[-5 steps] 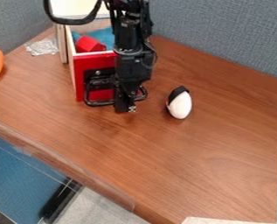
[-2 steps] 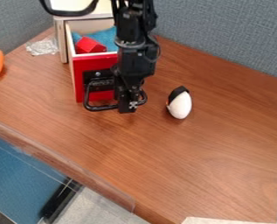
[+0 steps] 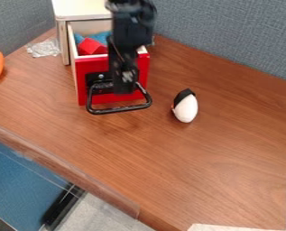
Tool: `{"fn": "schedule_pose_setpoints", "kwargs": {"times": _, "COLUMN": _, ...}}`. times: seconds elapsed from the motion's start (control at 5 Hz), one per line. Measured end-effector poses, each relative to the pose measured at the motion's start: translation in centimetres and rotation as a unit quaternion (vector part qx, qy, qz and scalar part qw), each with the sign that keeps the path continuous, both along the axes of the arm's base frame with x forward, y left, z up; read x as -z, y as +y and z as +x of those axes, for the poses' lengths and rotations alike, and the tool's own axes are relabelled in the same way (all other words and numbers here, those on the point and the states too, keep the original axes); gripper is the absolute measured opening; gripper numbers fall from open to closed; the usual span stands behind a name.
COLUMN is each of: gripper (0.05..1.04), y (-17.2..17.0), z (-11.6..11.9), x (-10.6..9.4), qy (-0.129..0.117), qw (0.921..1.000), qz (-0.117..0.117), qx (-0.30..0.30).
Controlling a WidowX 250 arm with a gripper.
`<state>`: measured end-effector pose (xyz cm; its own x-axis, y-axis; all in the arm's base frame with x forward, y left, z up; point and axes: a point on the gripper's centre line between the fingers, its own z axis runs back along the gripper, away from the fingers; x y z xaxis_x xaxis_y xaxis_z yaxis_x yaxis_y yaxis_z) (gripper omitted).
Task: Open the drawer
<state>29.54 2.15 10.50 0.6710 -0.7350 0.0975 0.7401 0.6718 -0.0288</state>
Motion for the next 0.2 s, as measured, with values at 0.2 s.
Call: {"fn": "schedule_pose_setpoints", "kwargs": {"times": 0.2, "gripper": 1.001, "y": 1.68, "z": -0.46, "x": -2.14, "qy": 0.003, "qw": 0.9998, "qz": -0.003, "qx": -0.02}}
